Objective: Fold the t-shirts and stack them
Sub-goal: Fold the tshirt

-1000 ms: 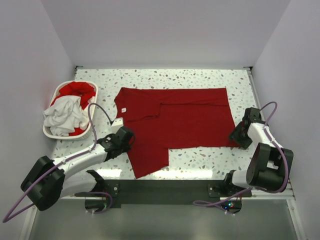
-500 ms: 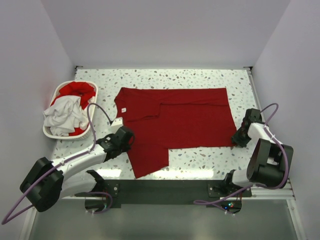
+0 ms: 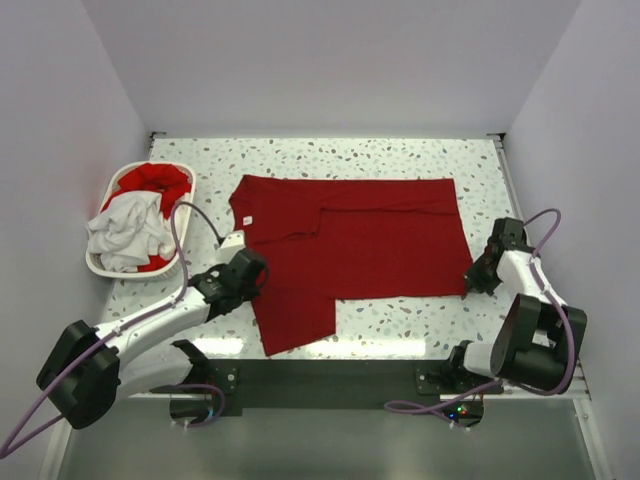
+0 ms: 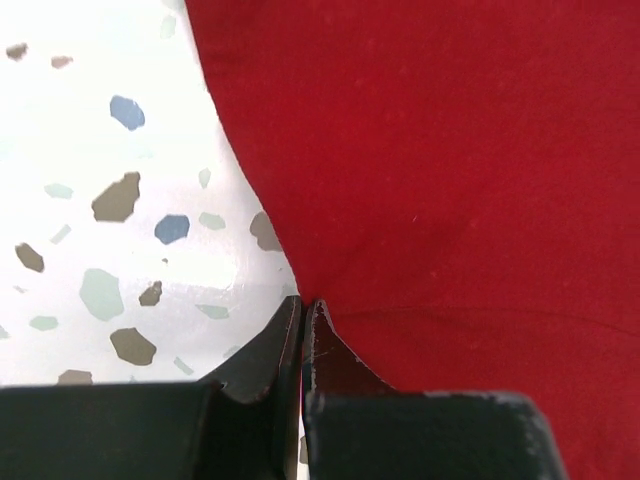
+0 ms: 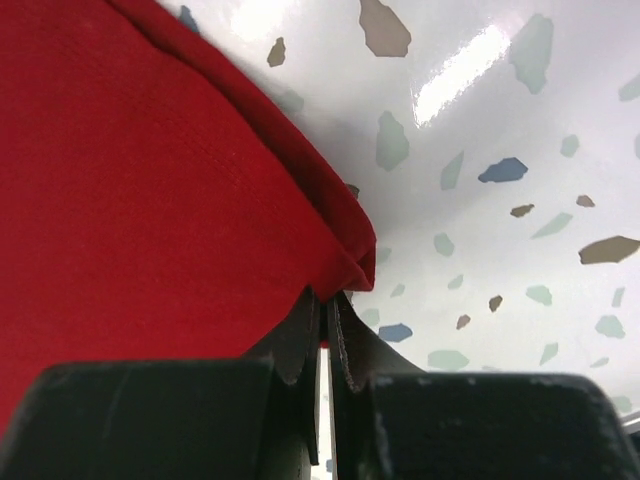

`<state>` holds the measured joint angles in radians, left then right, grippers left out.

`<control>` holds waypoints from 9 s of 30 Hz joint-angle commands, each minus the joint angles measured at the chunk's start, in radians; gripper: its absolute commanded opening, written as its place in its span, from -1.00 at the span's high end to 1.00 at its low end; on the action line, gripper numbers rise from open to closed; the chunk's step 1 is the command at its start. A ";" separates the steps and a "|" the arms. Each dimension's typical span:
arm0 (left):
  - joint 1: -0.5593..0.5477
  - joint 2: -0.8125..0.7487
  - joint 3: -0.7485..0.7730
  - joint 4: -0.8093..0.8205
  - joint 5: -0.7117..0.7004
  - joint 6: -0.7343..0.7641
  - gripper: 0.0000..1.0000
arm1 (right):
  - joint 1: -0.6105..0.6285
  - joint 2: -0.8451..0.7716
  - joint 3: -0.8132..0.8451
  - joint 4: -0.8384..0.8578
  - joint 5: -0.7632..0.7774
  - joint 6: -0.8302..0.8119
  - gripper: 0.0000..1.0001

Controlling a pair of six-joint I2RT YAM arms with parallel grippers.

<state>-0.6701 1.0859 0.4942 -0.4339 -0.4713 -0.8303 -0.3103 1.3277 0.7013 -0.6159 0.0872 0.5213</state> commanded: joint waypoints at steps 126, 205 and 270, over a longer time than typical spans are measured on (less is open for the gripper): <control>-0.100 0.355 0.196 0.205 -0.041 0.163 1.00 | 0.474 -0.177 0.079 0.015 -0.265 -0.279 -0.64; 0.187 0.789 1.008 0.345 -0.015 0.571 -0.95 | 0.355 -0.028 0.170 0.086 -0.086 -0.146 -0.59; 0.366 0.419 0.118 0.480 -0.036 -0.056 0.28 | -0.090 0.280 -0.100 0.599 -0.314 0.163 -0.15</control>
<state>-0.3141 1.4948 0.6231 -0.0147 -0.4698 -0.8661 -0.4007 1.5539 0.6483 0.0795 -0.3172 0.7143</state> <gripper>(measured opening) 0.389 0.585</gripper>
